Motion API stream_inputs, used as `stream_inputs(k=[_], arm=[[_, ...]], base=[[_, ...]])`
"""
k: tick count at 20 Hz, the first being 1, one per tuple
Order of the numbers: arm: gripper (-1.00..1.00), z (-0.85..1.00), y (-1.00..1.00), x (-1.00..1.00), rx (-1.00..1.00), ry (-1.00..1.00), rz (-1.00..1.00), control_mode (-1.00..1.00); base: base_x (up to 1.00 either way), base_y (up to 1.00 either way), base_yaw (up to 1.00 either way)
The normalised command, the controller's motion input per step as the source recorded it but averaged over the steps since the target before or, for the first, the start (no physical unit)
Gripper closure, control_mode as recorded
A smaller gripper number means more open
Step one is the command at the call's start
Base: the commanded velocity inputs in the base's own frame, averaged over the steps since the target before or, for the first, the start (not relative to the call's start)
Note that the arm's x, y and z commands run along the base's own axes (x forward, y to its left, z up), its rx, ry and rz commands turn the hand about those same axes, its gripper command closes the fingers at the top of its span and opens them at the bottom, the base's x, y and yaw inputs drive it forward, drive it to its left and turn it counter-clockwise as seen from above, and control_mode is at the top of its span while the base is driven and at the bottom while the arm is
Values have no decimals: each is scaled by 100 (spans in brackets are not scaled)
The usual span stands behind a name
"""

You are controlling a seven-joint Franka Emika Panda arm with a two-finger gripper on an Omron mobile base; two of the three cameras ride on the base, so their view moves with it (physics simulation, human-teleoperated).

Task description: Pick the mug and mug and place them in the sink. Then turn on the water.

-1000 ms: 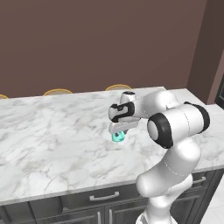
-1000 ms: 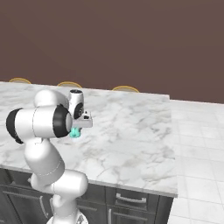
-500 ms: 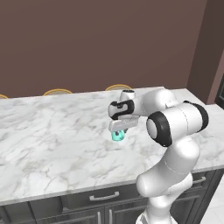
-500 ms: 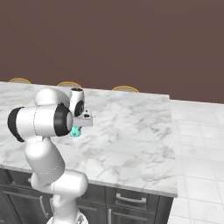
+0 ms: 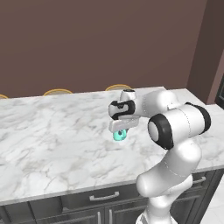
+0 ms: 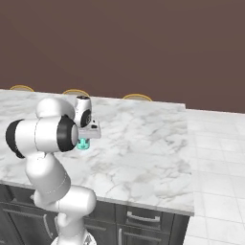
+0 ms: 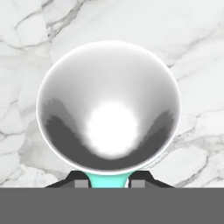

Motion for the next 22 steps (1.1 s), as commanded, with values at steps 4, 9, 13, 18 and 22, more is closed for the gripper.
stream_inputs(k=[4,9,13,18,22], arm=[[100,0,0,-16,0,-7,-2,-100],[100,1,-6,-32,0,-8,-8,-100],[100,3,-13,-42,0,-8,-12,-100],[100,15,-16,-40,0,-6,-16,-100],[100,29,-17,-19,0,-3,-11,-100]], base=[[0,0,0],[0,0,0],[0,0,0],[0,0,0],[0,0,0]])
